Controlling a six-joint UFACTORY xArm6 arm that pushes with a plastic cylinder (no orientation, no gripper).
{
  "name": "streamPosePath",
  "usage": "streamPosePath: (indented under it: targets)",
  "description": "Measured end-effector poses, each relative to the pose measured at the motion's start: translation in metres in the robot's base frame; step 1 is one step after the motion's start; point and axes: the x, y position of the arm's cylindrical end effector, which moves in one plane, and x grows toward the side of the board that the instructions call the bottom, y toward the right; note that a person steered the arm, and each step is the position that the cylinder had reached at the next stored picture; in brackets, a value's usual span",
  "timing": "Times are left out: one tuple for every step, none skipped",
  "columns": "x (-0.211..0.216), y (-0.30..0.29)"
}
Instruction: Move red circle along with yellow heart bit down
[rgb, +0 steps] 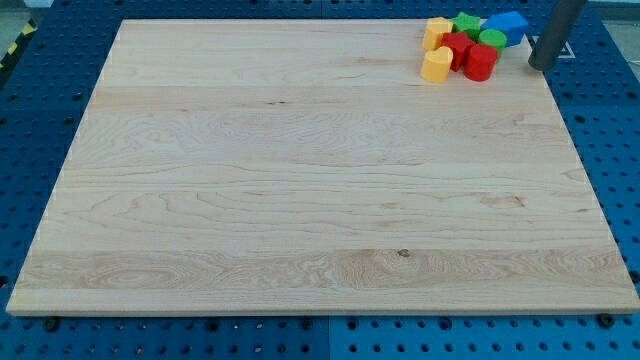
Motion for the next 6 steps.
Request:
streamPosePath:
  targets:
    - [0.003, -0.004]
    - [0.004, -0.026]
    - [0.004, -0.057]
    - [0.004, -0.093]
    - [0.003, -0.128]
    - [0.003, -0.166]
